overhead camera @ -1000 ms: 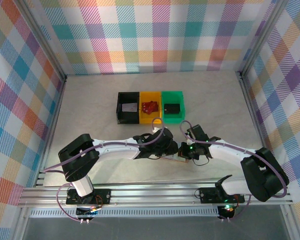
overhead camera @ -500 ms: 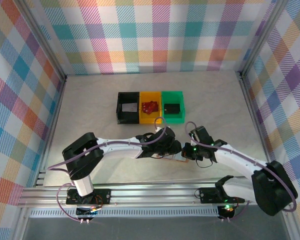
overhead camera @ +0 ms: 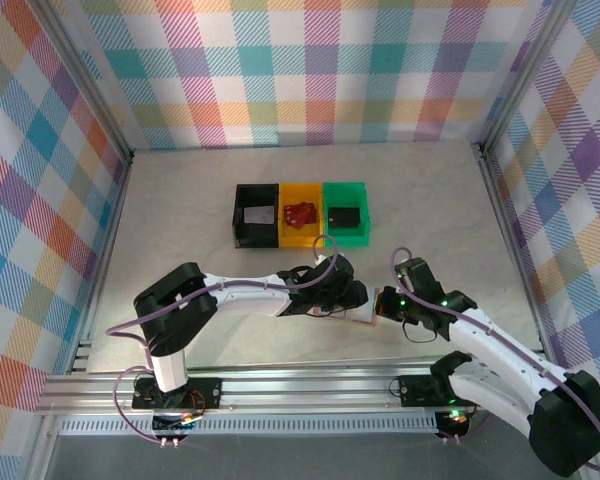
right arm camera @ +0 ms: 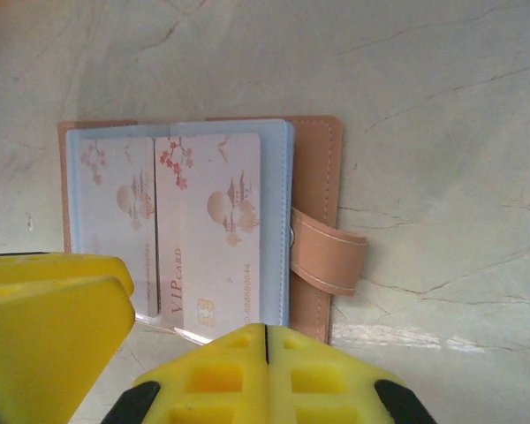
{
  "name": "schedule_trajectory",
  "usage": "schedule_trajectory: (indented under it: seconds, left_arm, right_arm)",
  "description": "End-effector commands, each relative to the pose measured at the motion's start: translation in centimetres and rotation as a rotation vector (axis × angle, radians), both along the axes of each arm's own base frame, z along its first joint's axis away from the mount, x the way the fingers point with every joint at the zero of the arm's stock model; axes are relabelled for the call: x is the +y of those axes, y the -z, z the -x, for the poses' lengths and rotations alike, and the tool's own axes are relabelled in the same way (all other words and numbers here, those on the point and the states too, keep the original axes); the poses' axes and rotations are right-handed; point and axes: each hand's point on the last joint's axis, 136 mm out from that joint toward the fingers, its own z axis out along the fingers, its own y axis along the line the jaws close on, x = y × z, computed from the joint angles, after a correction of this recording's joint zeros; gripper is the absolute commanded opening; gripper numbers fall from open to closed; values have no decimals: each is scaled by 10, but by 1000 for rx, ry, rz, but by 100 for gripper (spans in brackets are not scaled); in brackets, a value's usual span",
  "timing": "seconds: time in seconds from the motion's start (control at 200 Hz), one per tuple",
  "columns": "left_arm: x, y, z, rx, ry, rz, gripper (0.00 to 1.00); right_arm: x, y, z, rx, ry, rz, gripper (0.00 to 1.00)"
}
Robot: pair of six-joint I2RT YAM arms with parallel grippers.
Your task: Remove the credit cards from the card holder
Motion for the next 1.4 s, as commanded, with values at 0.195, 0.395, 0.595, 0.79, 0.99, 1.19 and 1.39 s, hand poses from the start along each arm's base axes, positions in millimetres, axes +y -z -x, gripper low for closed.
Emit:
schedule_trajectory:
  seconds: [0.195,0.395,0.595,0.79,0.99,1.19,1.39]
  left_arm:
    - [31,-17,-13,-79,-31,-100,46]
    - [37,-15,-17,-107,-28,-114,46]
    - [24,-14,-19,-106,-11,-61,46]
    - [17,-7,-19,-85,-13,-41,46]
    - [14,2,-17,-58,-17,-28,46]
    - [13,13,-15,-31,-24,-22,46]
    - [12,22,-12,-14,-27,-18,45]
  right_arm:
    - [12,2,3,81,-66,-37,0]
    - [26,1,-5,89,-113,-79,0]
    - [30,9,-13,114,-100,-93,0]
    - [22,19,-21,137,-44,-74,0]
    - [10,29,-24,158,15,-56,0]
    - [10,34,-27,164,21,-49,0]
    - [10,47,-29,196,29,-42,0]
